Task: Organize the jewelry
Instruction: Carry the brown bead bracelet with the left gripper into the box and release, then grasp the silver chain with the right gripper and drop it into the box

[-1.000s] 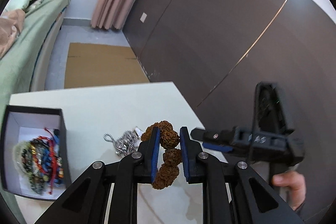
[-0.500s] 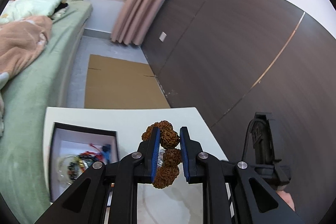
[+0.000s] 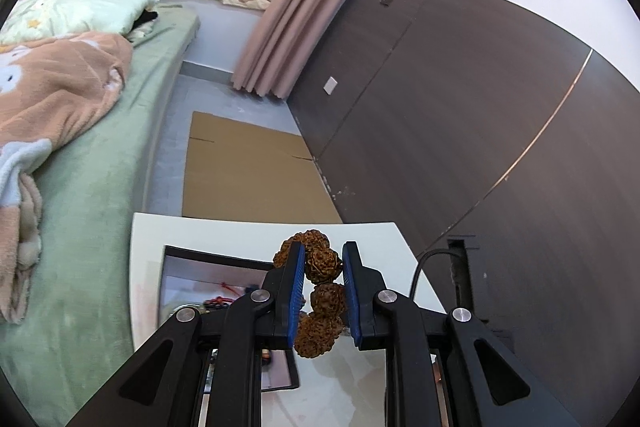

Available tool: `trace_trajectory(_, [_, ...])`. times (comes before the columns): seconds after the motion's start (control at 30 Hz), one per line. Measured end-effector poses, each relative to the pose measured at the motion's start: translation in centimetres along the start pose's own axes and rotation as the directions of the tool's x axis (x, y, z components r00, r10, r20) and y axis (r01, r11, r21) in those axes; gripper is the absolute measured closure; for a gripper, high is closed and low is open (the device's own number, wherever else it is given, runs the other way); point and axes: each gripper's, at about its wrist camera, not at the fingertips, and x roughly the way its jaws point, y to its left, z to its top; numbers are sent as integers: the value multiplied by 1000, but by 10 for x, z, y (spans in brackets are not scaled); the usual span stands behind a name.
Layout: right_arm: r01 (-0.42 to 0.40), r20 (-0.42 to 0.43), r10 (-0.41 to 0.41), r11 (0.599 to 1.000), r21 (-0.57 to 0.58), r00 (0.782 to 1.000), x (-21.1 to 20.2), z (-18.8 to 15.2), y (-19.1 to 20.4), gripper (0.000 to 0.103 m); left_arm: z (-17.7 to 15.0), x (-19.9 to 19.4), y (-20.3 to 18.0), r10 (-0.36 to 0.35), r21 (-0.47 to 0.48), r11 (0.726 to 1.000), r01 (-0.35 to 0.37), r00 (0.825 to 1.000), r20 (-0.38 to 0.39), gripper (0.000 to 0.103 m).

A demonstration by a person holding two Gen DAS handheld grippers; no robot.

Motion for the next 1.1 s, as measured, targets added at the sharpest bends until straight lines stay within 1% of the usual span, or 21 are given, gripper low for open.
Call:
trace_trajectory(0.07, [34, 7, -34, 999, -13, 999, 3, -1, 3, 70, 1, -3, 5, 9, -9, 1000, -9, 1000, 7, 83])
trace_trajectory(0.13, [81, 22, -80, 996, -29, 997, 4, -1, 6, 78, 1, -6, 7, 10, -14, 1000, -10, 1000, 7, 83])
trace_trajectory(0.17, [98, 28, -97, 995, -28, 995, 4, -1, 6, 85, 2, -7, 8, 11, -15, 1000, -11, 1000, 7, 83])
trace_trajectory(0.2, [101, 31, -100, 995, -26, 994, 4, -1, 4, 88, 2, -7, 9, 13, -14, 1000, -13, 1000, 6, 83])
trace_trajectory(0.27, [90, 34, -89, 996, -23, 995, 4, -1, 2, 90, 2, -8, 9, 19, -10, 1000, -19, 1000, 5, 83])
trace_trajectory(0.3, [88, 36, -87, 996, -27, 996, 2, 0, 1, 96, 1, -9, 10, 22, -8, 1000, -22, 1000, 6, 83])
trace_trajectory(0.4, [35, 29, -35, 999, -12, 999, -2, -2, -3, 96, 2, -10, 14, 37, -8, 999, -37, 999, 6, 83])
trace_trajectory(0.53, [-33, 74, 34, 999, -10, 997, -18, -2, -2, 96, 4, -10, 22, 55, -30, 998, -54, 999, 1, 83])
trace_trajectory(0.6, [-85, 105, 86, 996, -13, 991, -28, -2, -1, 96, 4, -8, 26, 68, -50, 996, -69, 998, -9, 83])
trace_trajectory(0.7, [-134, 153, 139, 990, -37, 978, -43, 0, 7, 96, 5, -1, 38, 92, -106, 990, -97, 994, -55, 82])
trace_trajectory(0.77, [-166, 188, 176, 984, -70, 966, -54, -1, 14, 96, 4, 4, 46, 120, -133, 983, -130, 989, -81, 81])
trace_trajectory(0.8, [-176, 199, 189, 981, -83, 962, -59, -1, 18, 96, 4, 6, 48, 144, -136, 979, -155, 986, -87, 79])
trace_trajectory(0.87, [-197, 218, 217, 974, -109, 952, -67, -2, 25, 96, 4, 5, 50, 161, -133, 976, -170, 984, -80, 53])
trace_trajectory(0.9, [-208, 228, 232, 970, -125, 946, -73, -3, 28, 96, 4, 4, 50, 163, -132, 976, -172, 984, -71, 21])
trace_trajectory(0.93, [-214, 235, 240, 968, -132, 942, -75, -2, 32, 96, 4, 1, 50, 163, -133, 976, -170, 985, -60, 1])
trace_trajectory(1.0, [-222, 255, 255, 963, -150, 933, -83, -3, 39, 96, 4, -7, 50, 169, -140, 975, -171, 985, -24, 0])
trace_trajectory(1.1, [-233, 291, 275, 957, -173, 916, -97, -1, 49, 96, 7, -10, 50, 180, -137, 974, -181, 983, -15, 0])
